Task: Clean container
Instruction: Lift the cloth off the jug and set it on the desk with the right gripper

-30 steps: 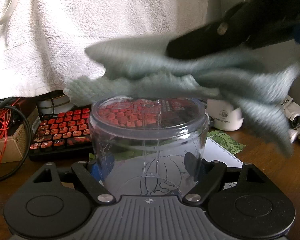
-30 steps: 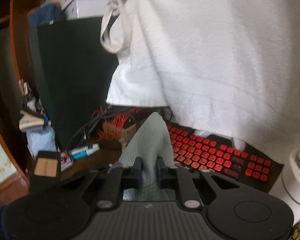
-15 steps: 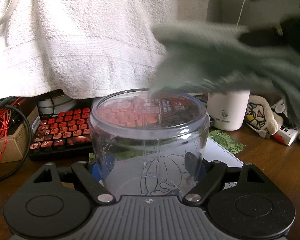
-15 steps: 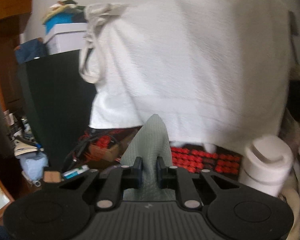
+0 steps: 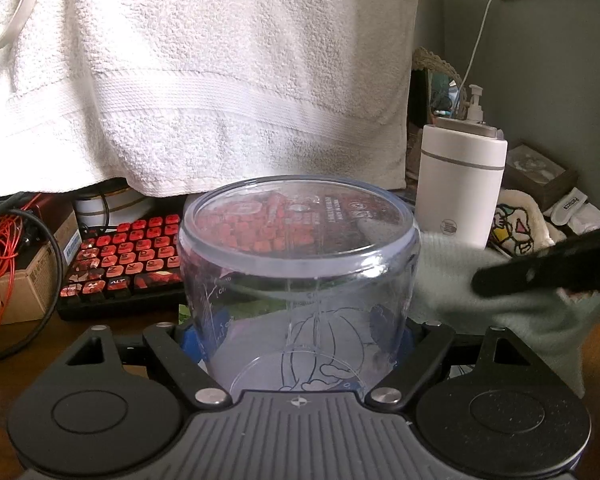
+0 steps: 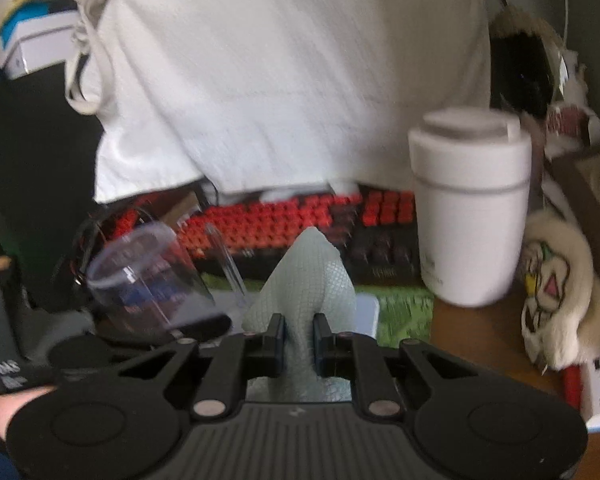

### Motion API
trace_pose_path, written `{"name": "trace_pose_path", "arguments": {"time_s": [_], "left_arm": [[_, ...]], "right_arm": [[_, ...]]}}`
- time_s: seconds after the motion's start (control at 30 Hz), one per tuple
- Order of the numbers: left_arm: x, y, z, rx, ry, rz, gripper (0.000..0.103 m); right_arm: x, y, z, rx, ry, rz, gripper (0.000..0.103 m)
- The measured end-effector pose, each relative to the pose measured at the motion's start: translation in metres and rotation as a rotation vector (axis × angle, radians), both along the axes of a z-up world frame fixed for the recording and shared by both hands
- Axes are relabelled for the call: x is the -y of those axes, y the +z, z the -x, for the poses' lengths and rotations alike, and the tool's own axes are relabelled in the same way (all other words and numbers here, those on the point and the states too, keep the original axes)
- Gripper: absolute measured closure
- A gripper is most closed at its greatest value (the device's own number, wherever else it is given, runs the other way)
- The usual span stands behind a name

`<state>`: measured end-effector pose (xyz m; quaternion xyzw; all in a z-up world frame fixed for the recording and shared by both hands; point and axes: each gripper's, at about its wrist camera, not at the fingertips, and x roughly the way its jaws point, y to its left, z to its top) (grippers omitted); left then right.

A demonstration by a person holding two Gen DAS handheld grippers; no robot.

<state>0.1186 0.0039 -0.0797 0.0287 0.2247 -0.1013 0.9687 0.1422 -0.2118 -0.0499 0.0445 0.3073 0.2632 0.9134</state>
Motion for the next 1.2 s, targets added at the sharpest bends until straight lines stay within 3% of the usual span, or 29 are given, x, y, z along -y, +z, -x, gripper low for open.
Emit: {"name": "trace_pose_path", "arguments": {"time_s": [0.27, 0.4, 0.57, 0.87, 1.0, 1.2], "left_arm": [[-0.005, -0.004, -0.008, -0.054, 0.006, 0.031, 0.011], [-0.009, -0.008, -0.013, -0.110, -0.007, 0.069, 0.011], [-0.011, -0.014, -0.018, -0.168, 0.007, 0.095, 0.011], [-0.001, -0.014, -0.014, -0.183, 0.043, 0.044, 0.001], [0.012, -0.016, -0.012, -0.188, 0.052, -0.044, 0.000], [0.009, -0.016, -0.010, -0.196, 0.062, -0.027, 0.000]], "right_arm": [[-0.002, -0.024, -0.002, -0.022, -0.046, 0.073, 0.085], [0.002, -0.025, -0.002, -0.028, -0.056, 0.063, 0.055], [0.001, -0.028, -0.001, -0.021, -0.045, 0.084, 0.045], [0.004, -0.026, 0.000, -0.015, -0.062, 0.077, 0.035], [0.003, -0.023, 0.003, -0.004, -0.065, 0.089, 0.031], [0.002, -0.018, 0.007, -0.002, -0.066, 0.084, 0.024]]}}
